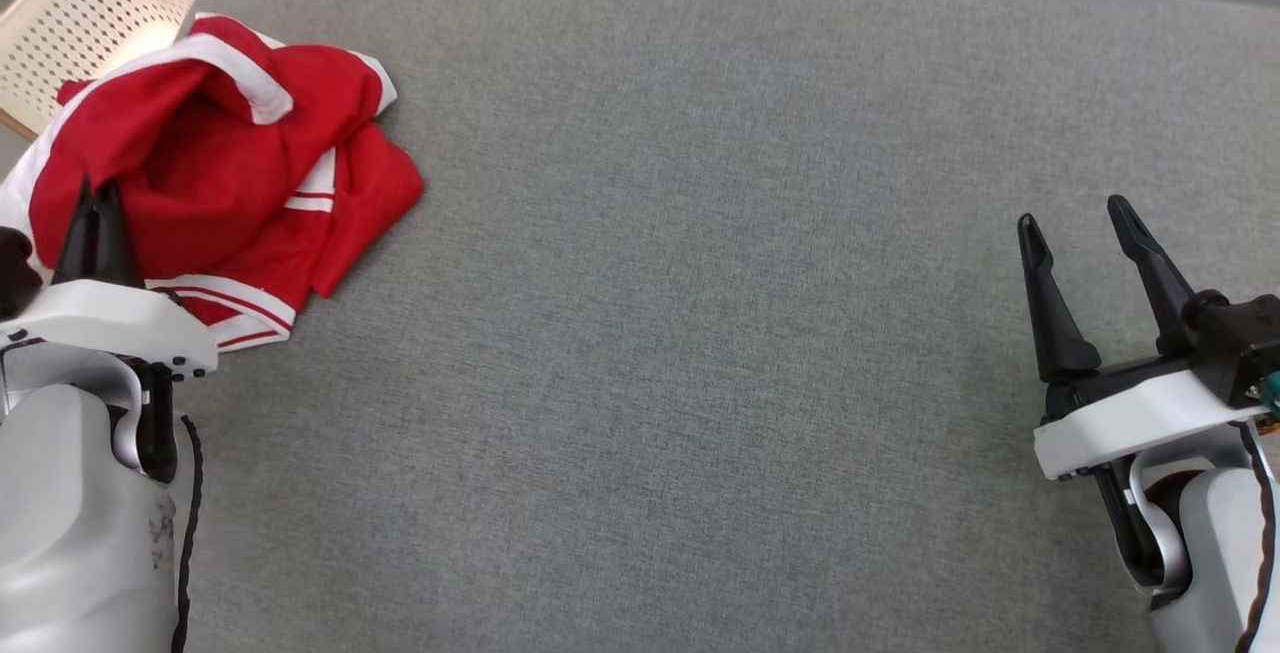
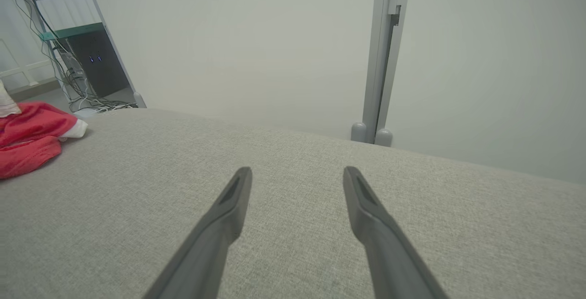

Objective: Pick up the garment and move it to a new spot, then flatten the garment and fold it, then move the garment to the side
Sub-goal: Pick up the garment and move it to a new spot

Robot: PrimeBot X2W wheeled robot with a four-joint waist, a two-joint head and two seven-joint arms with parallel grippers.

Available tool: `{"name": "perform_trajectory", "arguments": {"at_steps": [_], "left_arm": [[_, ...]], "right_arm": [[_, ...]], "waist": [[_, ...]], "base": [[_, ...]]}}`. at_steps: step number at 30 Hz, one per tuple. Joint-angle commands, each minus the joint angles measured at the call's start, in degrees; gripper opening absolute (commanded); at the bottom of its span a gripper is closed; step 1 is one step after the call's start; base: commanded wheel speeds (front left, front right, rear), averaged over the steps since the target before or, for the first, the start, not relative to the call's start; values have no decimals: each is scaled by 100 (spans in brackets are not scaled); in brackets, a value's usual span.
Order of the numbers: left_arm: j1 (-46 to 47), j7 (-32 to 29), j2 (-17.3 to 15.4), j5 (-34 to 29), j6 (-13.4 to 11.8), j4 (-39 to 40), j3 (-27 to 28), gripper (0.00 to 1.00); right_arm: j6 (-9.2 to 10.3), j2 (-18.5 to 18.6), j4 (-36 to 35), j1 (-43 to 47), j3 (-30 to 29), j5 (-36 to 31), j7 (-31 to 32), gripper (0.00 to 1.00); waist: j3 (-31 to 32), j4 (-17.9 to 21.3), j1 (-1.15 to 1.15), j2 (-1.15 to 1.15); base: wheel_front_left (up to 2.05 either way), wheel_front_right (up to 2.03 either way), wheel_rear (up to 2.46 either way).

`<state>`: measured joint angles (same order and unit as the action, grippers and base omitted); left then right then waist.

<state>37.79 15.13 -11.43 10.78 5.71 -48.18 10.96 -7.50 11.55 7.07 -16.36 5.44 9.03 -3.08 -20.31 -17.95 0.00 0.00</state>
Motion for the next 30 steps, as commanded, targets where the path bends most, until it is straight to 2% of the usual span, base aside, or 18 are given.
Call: {"name": "perform_trajectory", "arguments": {"at_steps": [1, 10, 17, 23, 30], "left_arm": [[-120, 2, 14, -44, 13, 284, 66, 0], [-908, 1, 288, -317, 117, 2427, -30, 0], [-1785, 1, 608, -345, 172, 4057, -720, 0], [-2153, -111, 772, -102, 173, 4420, -1852, 0], [-1662, -123, 825, 318, 179, 4178, -3368, 0]], "right_arm": [[2, -7, 29, 50, -38, 7, -67, 100], [2, -191, 136, 377, -221, 63, -233, 100], [2, -318, 36, 528, -231, 98, -215, 100], [2, -400, -55, 556, -248, 100, -199, 100], [1, -508, -146, 428, -249, 117, -272, 100]], "waist": [[149, -31, 0, 0], [915, 95, 0, 0], [1138, 523, 0, 0], [1015, 1137, 0, 0], [534, 2114, 0, 0]], "base": [[0, 0, 0], [0, 0, 0], [0, 0, 0], [0, 0, 0], [0, 0, 0]]}}
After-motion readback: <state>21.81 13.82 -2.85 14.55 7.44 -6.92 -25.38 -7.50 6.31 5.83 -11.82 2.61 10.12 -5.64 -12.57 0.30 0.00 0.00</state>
